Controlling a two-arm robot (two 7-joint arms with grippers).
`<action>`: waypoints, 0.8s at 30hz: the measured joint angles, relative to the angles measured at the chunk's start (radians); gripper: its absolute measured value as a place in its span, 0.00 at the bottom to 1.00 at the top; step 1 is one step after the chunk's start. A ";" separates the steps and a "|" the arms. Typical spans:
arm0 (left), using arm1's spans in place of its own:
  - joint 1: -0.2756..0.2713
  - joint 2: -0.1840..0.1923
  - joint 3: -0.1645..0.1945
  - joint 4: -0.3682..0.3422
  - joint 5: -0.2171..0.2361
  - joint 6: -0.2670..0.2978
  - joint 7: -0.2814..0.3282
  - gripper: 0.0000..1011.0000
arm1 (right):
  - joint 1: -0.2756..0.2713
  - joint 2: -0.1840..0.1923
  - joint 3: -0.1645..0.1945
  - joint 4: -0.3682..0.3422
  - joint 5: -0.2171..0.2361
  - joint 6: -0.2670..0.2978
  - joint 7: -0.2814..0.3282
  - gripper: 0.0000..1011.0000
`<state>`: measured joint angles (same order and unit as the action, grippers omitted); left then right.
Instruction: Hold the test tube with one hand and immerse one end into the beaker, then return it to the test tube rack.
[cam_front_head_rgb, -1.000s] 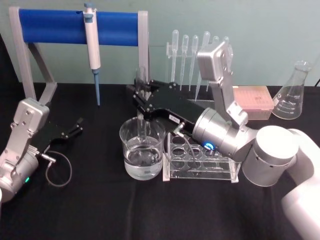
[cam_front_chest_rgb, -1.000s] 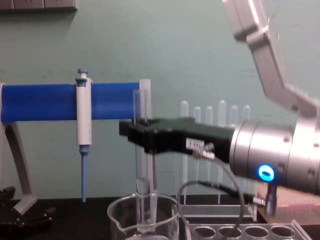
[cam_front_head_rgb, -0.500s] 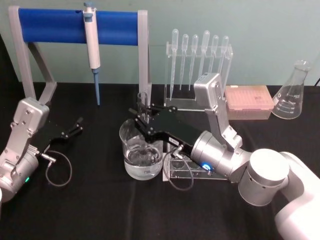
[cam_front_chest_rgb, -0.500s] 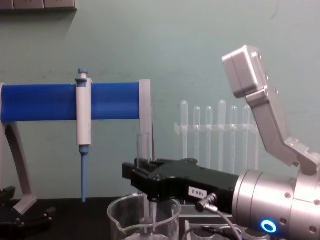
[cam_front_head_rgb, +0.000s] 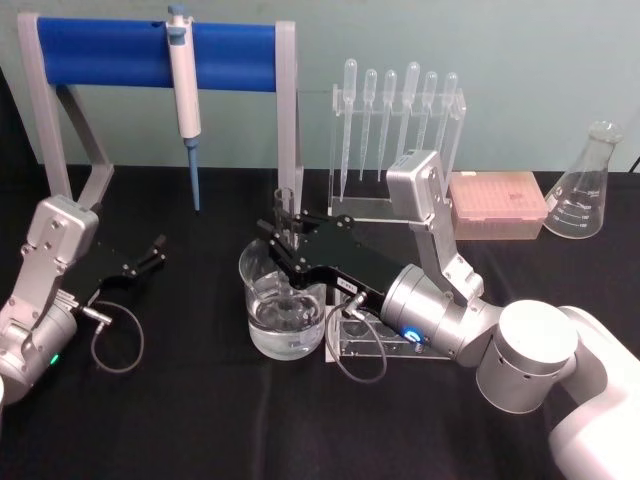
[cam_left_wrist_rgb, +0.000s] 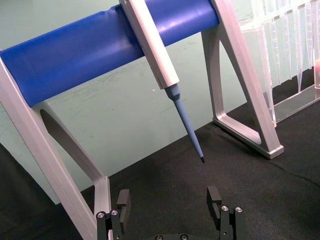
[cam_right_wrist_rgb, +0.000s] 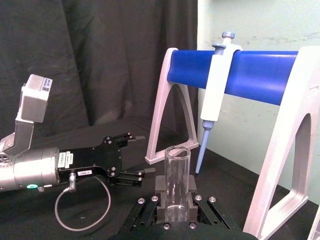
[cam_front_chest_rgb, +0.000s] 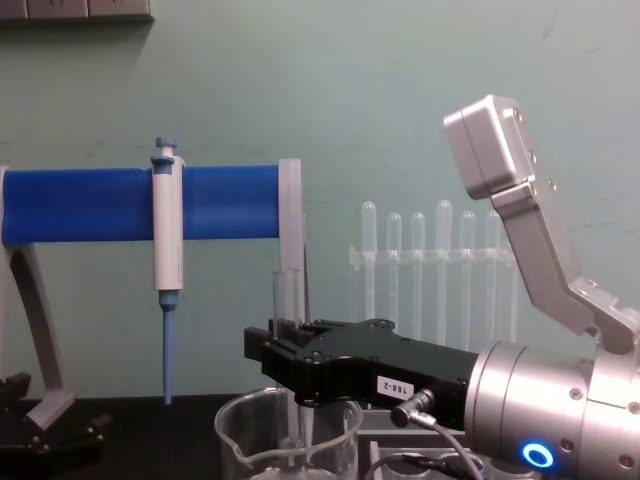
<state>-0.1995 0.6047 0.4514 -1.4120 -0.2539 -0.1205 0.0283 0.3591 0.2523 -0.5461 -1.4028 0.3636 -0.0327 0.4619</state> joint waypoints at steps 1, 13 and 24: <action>0.000 0.000 0.000 0.000 0.000 0.000 0.000 0.99 | 0.000 0.000 0.000 0.000 0.000 0.000 0.000 0.22; 0.000 0.000 0.000 0.000 0.000 0.000 0.000 0.99 | 0.001 0.001 0.000 -0.001 0.001 0.000 -0.001 0.22; 0.000 0.000 0.000 0.000 0.000 0.000 0.000 0.99 | 0.001 0.001 0.000 -0.002 0.002 0.000 -0.002 0.22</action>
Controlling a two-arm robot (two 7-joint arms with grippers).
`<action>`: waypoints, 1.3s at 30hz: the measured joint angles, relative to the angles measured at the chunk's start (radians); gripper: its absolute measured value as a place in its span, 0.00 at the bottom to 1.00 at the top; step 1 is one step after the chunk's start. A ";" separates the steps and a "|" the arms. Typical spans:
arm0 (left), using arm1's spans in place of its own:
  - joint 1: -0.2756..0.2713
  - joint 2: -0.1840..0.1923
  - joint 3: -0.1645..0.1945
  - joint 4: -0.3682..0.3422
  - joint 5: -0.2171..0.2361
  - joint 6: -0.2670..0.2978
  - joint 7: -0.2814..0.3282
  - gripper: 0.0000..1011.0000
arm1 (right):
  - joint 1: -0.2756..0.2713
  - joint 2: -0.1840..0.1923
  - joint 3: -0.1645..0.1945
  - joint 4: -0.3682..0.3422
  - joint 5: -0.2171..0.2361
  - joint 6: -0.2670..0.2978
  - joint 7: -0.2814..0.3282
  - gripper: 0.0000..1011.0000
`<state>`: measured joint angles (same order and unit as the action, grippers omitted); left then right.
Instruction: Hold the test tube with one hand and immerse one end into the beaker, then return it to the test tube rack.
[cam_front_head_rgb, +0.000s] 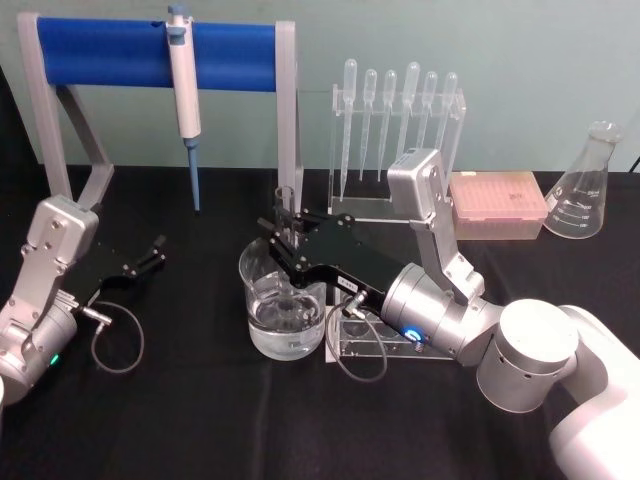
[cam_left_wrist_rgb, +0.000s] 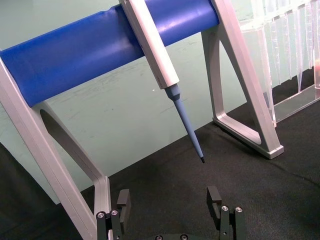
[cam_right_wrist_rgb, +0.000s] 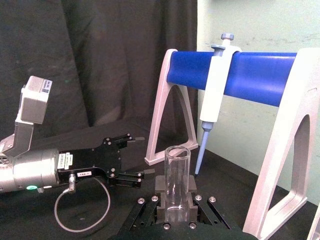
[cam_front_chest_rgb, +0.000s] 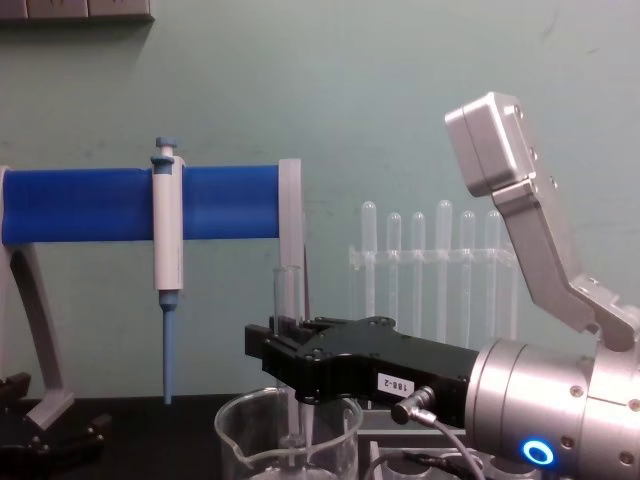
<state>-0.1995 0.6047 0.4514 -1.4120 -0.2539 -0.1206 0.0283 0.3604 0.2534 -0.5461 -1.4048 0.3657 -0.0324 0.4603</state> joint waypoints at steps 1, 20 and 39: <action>0.000 0.000 0.000 0.000 0.000 0.000 0.000 0.99 | 0.000 0.000 0.000 0.000 0.000 0.000 0.000 0.22; 0.000 0.000 0.000 0.000 0.000 0.000 0.000 0.99 | 0.000 0.000 0.000 0.000 0.000 0.001 0.000 0.22; 0.000 0.000 0.000 0.000 0.000 0.000 0.000 0.99 | 0.000 0.000 0.000 0.000 0.000 0.001 0.000 0.22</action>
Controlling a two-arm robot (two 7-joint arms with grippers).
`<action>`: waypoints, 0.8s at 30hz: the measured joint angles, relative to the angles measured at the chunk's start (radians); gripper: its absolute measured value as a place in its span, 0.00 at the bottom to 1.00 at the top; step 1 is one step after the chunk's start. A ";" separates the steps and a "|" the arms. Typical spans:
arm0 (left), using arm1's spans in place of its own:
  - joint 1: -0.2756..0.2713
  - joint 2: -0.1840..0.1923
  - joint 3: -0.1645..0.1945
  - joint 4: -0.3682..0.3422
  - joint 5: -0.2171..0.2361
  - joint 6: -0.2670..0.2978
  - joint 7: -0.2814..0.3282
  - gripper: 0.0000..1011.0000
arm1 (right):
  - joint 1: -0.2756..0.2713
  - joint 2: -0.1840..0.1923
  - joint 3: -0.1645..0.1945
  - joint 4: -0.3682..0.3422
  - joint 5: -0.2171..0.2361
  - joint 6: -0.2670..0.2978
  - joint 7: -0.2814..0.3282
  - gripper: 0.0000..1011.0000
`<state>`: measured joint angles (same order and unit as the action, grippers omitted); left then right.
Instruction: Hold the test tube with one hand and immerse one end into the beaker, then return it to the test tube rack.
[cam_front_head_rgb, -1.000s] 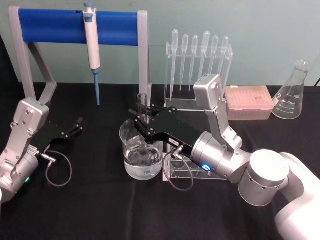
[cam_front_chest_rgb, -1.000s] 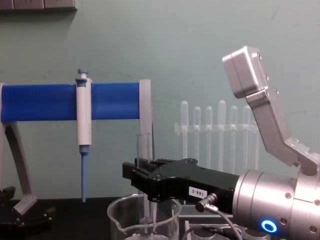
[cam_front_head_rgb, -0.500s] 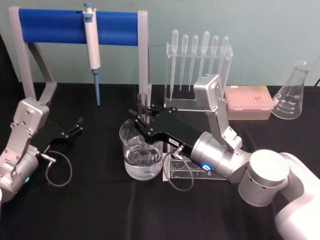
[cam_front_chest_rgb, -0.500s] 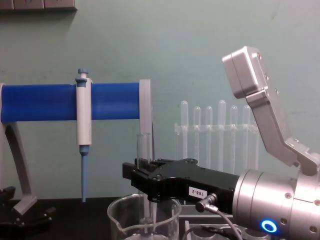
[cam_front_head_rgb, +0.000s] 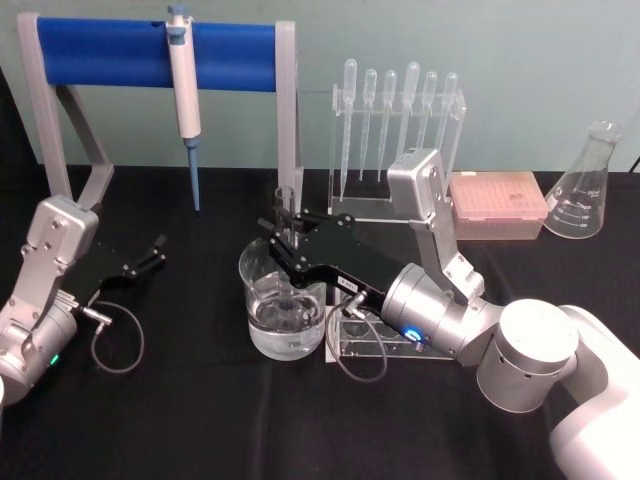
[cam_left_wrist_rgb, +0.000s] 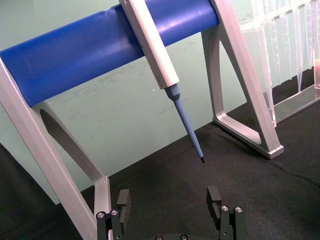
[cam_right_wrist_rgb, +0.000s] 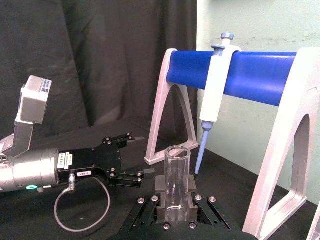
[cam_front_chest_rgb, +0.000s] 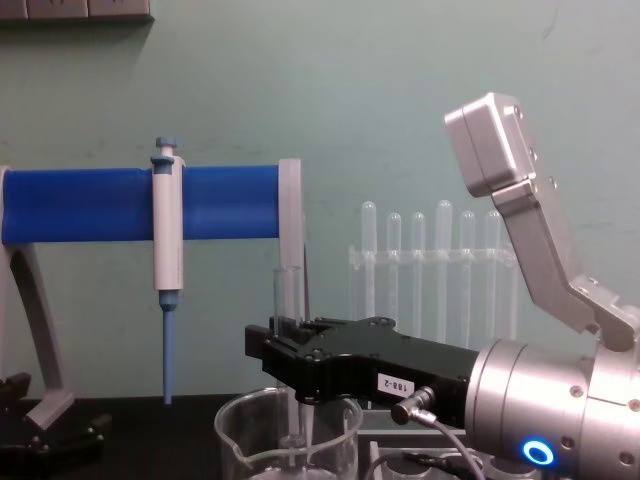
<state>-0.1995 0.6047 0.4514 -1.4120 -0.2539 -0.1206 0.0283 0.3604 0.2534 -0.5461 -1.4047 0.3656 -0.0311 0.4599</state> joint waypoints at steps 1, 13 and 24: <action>0.000 0.000 0.000 0.000 0.000 0.000 0.000 0.99 | 0.000 0.000 0.000 0.000 0.000 0.000 0.000 0.22; 0.000 0.000 0.000 0.000 0.000 0.000 0.000 0.99 | 0.000 0.000 0.000 0.000 0.000 0.000 0.000 0.22; 0.000 0.000 0.000 0.000 0.000 0.000 0.000 0.99 | 0.000 0.000 0.000 0.000 0.000 0.000 0.000 0.22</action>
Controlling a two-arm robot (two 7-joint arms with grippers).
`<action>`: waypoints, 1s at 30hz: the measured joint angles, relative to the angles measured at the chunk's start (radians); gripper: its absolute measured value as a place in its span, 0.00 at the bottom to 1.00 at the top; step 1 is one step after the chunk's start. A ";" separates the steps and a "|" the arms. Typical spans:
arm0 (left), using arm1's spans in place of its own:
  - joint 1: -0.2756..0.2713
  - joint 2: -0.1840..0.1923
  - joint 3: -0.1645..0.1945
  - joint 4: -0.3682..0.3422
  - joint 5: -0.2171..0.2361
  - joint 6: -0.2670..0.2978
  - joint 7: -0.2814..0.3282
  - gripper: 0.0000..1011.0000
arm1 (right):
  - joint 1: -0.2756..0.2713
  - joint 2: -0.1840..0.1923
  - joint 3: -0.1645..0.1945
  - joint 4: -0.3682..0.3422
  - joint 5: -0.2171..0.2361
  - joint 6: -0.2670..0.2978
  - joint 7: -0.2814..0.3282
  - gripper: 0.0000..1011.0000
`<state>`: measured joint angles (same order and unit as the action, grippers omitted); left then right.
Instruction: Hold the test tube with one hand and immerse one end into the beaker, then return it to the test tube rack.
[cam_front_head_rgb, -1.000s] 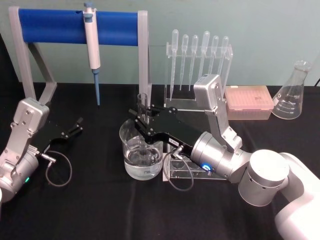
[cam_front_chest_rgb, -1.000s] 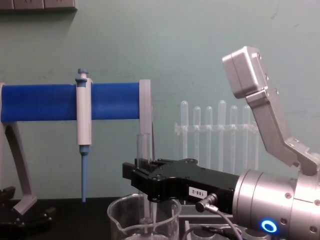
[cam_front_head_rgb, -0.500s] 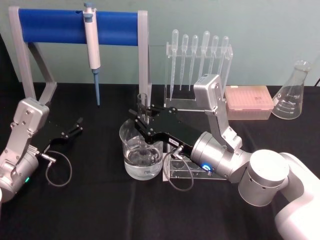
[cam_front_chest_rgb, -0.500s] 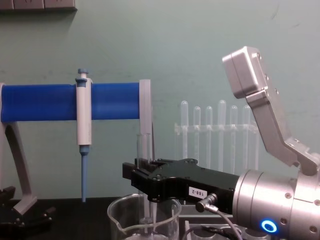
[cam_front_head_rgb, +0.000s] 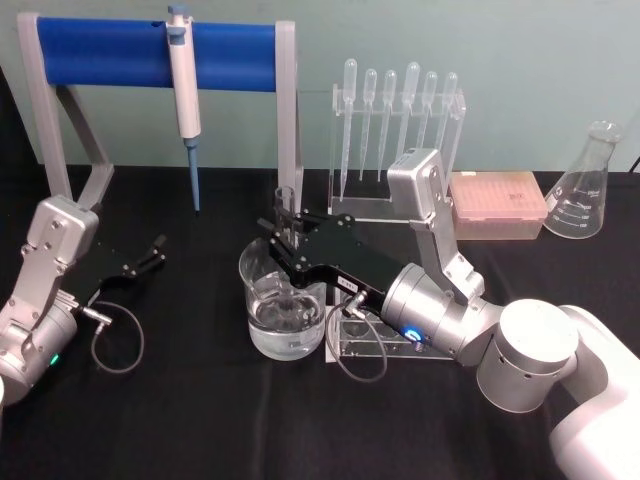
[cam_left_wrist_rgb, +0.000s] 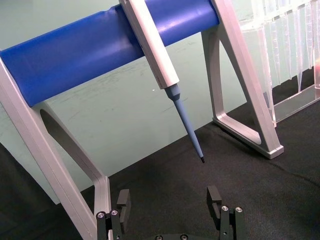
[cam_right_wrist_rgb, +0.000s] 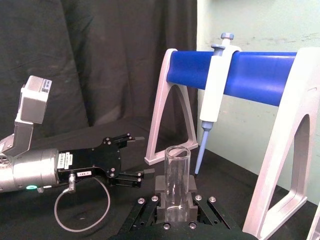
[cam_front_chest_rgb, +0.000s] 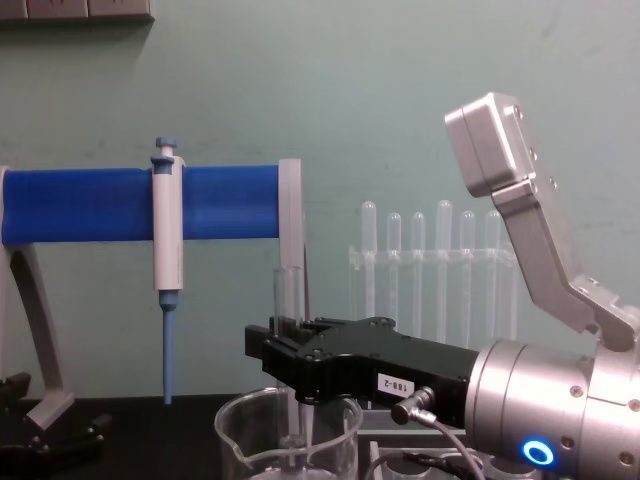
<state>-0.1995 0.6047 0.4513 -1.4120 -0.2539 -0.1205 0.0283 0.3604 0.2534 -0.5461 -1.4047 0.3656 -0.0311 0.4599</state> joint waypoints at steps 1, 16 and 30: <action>0.000 0.000 0.000 0.000 0.000 0.000 0.000 0.99 | 0.000 0.000 0.000 0.000 0.000 0.000 0.000 0.22; 0.000 0.000 0.000 0.000 0.000 0.000 0.000 0.99 | 0.000 0.000 0.000 0.000 0.000 0.000 0.000 0.22; 0.000 0.000 0.000 0.000 0.000 0.000 0.000 0.99 | 0.000 0.000 0.000 0.000 0.000 0.000 0.000 0.22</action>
<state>-0.1995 0.6047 0.4514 -1.4120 -0.2539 -0.1205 0.0282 0.3604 0.2534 -0.5461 -1.4047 0.3656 -0.0311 0.4599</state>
